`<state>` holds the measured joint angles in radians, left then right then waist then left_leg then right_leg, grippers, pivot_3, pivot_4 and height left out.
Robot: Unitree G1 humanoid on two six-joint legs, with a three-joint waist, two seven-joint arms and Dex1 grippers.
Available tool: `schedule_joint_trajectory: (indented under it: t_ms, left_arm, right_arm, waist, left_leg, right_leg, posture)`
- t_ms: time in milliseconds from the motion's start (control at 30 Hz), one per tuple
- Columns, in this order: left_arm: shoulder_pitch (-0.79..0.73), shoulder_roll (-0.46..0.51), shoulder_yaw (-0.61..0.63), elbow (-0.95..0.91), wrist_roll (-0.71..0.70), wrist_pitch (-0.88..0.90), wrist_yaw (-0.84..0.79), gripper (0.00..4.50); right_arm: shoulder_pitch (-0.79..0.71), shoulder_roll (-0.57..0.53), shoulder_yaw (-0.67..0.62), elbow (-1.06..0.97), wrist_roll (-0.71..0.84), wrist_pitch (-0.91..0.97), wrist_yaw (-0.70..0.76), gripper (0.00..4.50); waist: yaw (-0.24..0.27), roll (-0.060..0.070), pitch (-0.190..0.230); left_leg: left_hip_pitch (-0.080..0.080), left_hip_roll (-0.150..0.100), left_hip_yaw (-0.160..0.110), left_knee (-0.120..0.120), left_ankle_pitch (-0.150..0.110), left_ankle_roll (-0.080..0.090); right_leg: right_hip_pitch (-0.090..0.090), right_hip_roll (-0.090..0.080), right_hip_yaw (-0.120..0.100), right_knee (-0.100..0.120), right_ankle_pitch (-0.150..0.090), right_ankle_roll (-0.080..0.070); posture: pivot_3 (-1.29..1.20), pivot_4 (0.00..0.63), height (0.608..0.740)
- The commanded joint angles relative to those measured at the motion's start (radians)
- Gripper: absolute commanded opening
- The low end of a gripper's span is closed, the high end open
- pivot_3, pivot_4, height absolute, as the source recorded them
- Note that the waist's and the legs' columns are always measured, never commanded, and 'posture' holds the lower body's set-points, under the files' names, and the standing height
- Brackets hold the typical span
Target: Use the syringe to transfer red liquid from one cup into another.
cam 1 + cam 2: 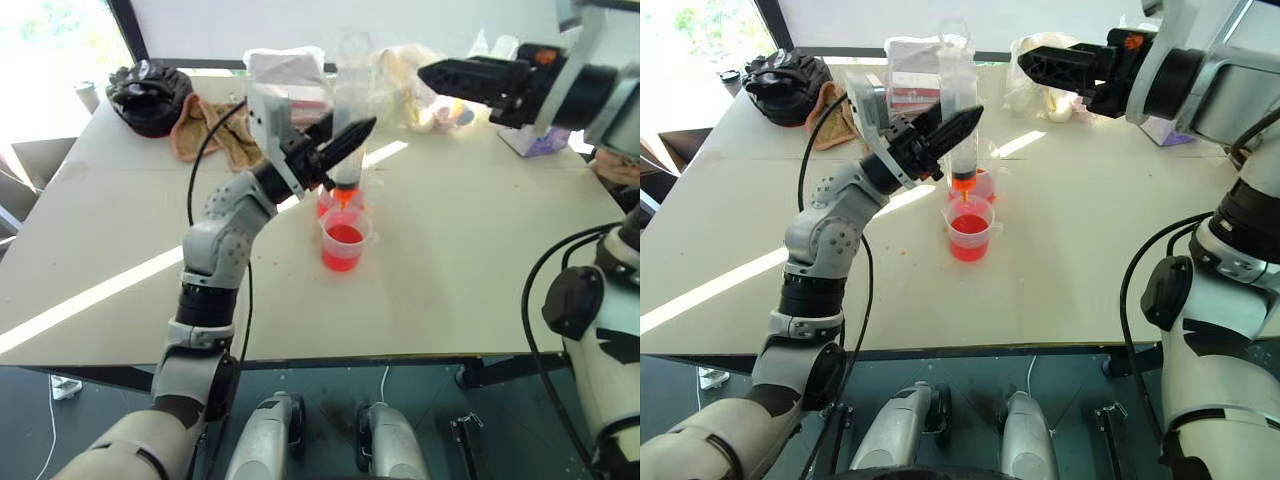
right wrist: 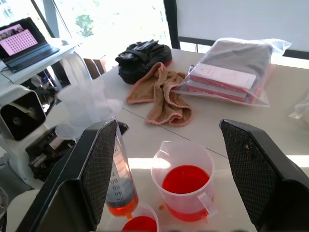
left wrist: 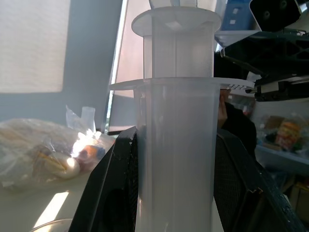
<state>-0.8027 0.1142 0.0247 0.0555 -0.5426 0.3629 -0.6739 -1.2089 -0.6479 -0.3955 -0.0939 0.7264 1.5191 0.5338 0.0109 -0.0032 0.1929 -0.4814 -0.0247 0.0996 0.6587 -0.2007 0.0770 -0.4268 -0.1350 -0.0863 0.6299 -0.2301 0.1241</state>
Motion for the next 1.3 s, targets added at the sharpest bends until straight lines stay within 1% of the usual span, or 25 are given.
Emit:
schedule_joint_trajectory:
  t_ms: [33, 167, 367, 600, 867, 1133, 1200, 1233, 1267, 1300]
  left_arm:
    - [0.011, -0.003, -0.019, -0.040, 0.014, -0.028, -0.011, 1.46]
    - [0.031, -0.003, -0.040, -0.051, 0.030, -0.027, -0.010, 1.46]
    - [0.044, -0.001, -0.046, -0.059, 0.038, -0.023, -0.005, 1.46]
    - [0.048, -0.001, -0.046, -0.074, 0.035, -0.009, 0.004, 1.46]
    - [0.073, 0.011, -0.059, -0.100, 0.038, -0.003, -0.006, 1.46]
    - [0.083, 0.011, -0.071, -0.108, 0.044, -0.001, -0.006, 1.46]
    - [0.084, 0.010, -0.073, -0.104, 0.048, -0.005, -0.008, 1.46]
    - [0.085, 0.010, -0.074, -0.101, 0.052, -0.007, -0.009, 1.46]
    - [0.086, 0.009, -0.075, -0.099, 0.054, -0.009, -0.010, 1.46]
    - [0.086, 0.009, -0.076, -0.097, 0.057, -0.010, -0.011, 1.46]
  right_arm:
    - [-0.034, -0.002, -0.036, -0.045, 0.036, 0.024, -0.019, 3.52]
    - [-0.055, 0.041, -0.055, -0.056, 0.050, 0.048, -0.060, 3.52]
    - [-0.032, 0.103, -0.062, -0.090, 0.060, 0.063, -0.104, 3.52]
    - [0.031, 0.165, -0.005, -0.143, 0.047, 0.044, -0.147, 3.52]
    - [0.060, 0.209, 0.004, -0.133, 0.016, 0.003, -0.210, 3.52]
    - [0.040, 0.274, 0.009, -0.112, -0.010, -0.022, -0.278, 3.52]
    - [0.034, 0.291, 0.019, -0.109, -0.016, -0.025, -0.293, 3.02]
    - [0.031, 0.299, 0.024, -0.110, -0.015, -0.025, -0.297, 2.65]
    - [0.029, 0.304, 0.028, -0.111, -0.014, -0.025, -0.299, 2.24]
    - [0.024, 0.312, 0.030, -0.113, -0.011, -0.024, -0.302, 1.64]
  waist:
    - [0.000, 0.000, 0.000]
    - [0.000, 0.000, 0.000]
    - [0.001, 0.000, 0.000]
    - [0.001, 0.000, 0.000]
    - [0.000, 0.000, 0.000]
    - [0.000, 0.000, 0.000]
    - [0.000, 0.000, 0.000]
    - [0.000, 0.000, 0.000]
    - [-0.001, 0.000, 0.000]
    - [-0.001, 0.000, 0.000]
  left_leg:
    - [0.000, 0.000, 0.000, 0.000, 0.000, 0.000]
    - [0.000, 0.000, 0.000, 0.000, 0.000, 0.000]
    - [0.000, 0.000, 0.000, 0.000, 0.000, 0.000]
    - [0.000, 0.000, 0.000, 0.000, 0.000, 0.000]
    - [0.000, 0.000, 0.000, 0.000, 0.000, 0.000]
    - [0.000, 0.000, 0.001, 0.000, 0.001, 0.001]
    - [0.000, 0.000, 0.001, 0.000, 0.001, 0.001]
    - [0.000, 0.000, 0.001, -0.001, 0.001, 0.001]
    - [0.000, 0.000, 0.001, -0.001, 0.001, 0.001]
    - [0.000, 0.000, 0.001, -0.001, 0.001, 0.001]
  right_leg:
    - [0.000, 0.000, 0.000, 0.000, 0.000, 0.000]
    - [0.000, 0.000, 0.000, 0.000, 0.000, 0.000]
    - [0.000, -0.001, 0.000, 0.000, 0.000, 0.000]
    - [0.000, 0.000, 0.000, 0.000, 0.000, 0.000]
    - [0.000, 0.000, 0.000, 0.000, 0.000, 0.000]
    - [0.000, 0.000, 0.000, 0.000, 0.000, 0.000]
    - [0.000, 0.001, 0.000, 0.000, 0.000, 0.000]
    - [0.000, 0.001, 0.000, 0.000, 0.000, 0.000]
    - [0.000, 0.001, 0.000, 0.000, 0.000, 0.000]
    - [0.000, 0.001, 0.000, 0.000, 0.000, 0.000]
  posture:
    - [0.00, 0.150, 0.740]
    - [0.00, 0.150, 0.740]
    - [0.00, 0.150, 0.740]
    - [0.00, 0.150, 0.740]
    - [0.00, 0.150, 0.740]
    - [0.00, 0.150, 0.740]
    - [0.00, 0.150, 0.740]
    - [0.00, 0.150, 0.740]
    - [0.00, 0.150, 0.740]
    - [0.00, 0.150, 0.740]
